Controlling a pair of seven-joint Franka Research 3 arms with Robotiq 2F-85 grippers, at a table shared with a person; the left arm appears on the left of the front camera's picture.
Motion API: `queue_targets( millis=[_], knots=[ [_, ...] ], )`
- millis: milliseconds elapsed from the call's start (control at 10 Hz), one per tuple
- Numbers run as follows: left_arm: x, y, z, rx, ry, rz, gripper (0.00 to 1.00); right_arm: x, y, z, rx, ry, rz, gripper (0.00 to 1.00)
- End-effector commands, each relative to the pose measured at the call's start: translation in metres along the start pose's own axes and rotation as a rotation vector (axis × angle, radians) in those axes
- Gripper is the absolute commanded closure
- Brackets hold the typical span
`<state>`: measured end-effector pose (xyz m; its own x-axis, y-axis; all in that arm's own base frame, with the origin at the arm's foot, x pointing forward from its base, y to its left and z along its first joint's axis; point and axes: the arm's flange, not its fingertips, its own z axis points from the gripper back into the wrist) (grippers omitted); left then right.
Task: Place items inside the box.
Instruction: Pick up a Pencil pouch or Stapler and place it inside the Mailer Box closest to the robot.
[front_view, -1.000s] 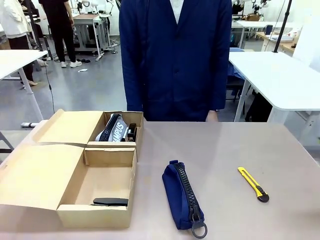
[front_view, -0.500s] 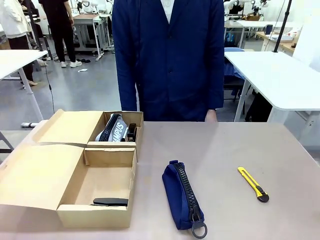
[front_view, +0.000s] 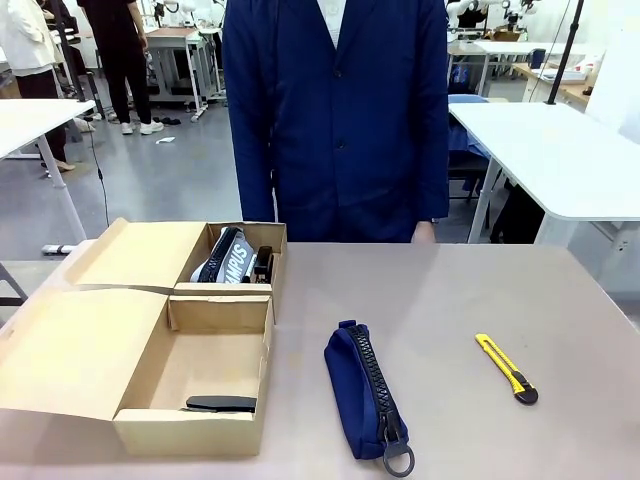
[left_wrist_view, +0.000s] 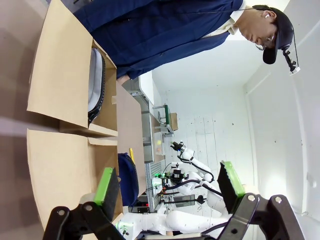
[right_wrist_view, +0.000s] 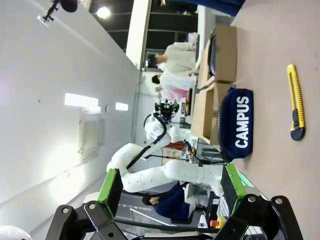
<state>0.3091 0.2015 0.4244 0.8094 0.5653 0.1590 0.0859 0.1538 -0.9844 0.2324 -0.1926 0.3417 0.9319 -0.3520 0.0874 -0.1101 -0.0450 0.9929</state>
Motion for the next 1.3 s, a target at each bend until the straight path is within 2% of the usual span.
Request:
queue_targets(
  millis=[0,900,1000,1100,1200],
  knots=[
    [-0.001,-0.001,-0.001,-0.019,-0.004,-0.02,0.0,-0.002,0.007,0.0,0.005,0.0,-0.024,0.0],
    [-0.001,-0.001,-0.001,-0.019,-0.004,-0.02,0.0,0.0,0.0,0.001,0.0,-0.002,-0.001,0.0],
    [-0.001,-0.001,-0.001,-0.019,-0.004,-0.02,0.0,0.001,0.003,-0.027,-0.123,-0.03,-0.015,0.0],
    [-0.001,-0.001,-0.001,-0.019,-0.004,-0.02,0.0,0.002,0.017,-0.061,-0.271,-0.038,0.037,0.0],
    [-0.001,-0.001,-0.001,-0.019,-0.004,-0.02,0.0,0.005,0.03,-0.065,-0.368,-0.036,0.06,0.0]
  ],
)
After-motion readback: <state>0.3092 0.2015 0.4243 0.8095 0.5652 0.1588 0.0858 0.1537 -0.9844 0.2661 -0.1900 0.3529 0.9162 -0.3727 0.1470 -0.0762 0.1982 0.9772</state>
